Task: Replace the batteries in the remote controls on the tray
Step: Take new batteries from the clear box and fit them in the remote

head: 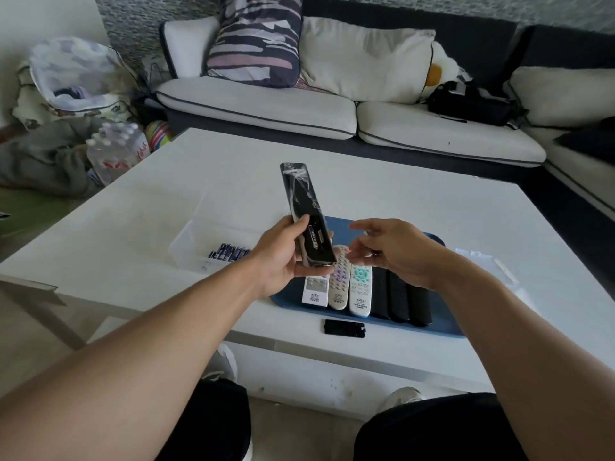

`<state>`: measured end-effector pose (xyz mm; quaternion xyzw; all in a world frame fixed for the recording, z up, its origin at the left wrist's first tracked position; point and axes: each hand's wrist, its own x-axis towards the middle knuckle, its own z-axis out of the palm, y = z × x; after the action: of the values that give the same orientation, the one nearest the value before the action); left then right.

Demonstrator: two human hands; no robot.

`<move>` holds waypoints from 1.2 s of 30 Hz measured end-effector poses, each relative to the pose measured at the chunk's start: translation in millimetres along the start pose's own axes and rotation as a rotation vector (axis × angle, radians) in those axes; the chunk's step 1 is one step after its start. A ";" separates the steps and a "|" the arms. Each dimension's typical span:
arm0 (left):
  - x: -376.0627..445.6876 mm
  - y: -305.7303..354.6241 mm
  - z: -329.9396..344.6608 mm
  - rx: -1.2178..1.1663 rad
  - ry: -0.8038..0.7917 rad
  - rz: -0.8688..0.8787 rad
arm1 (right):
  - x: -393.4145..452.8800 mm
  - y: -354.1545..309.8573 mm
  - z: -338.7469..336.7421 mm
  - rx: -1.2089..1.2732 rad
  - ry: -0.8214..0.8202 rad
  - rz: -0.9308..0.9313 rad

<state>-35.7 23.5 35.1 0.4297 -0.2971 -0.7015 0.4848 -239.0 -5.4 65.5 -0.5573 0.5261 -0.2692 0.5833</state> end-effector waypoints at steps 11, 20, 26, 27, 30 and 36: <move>-0.9 -1.4 -5.7 0.175 -0.168 0.001 | 2.9 -4.2 3.9 -0.034 0.096 -0.231; -1.1 -0.5 -3.9 0.168 -0.216 0.004 | 2.8 -1.6 8.9 -0.145 0.151 -0.302; -0.7 -1.2 -3.4 0.161 -0.210 -0.012 | -1.5 -3.1 14.1 -0.402 0.172 -0.386; -1.0 -1.3 -3.3 0.161 -0.206 -0.014 | -1.4 -2.9 14.7 -0.460 0.177 -0.388; -1.8 -2.6 -2.1 0.160 -0.210 -0.028 | 2.0 -0.2 18.0 -0.536 0.189 -0.390; -3.4 -3.6 3.3 0.226 -0.113 -0.027 | 3.4 0.2 19.5 -0.423 0.272 -0.367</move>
<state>-39.6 28.0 34.7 0.4453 -0.3951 -0.6930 0.4066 -220.2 -1.3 60.8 -0.7110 0.5343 -0.3263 0.3203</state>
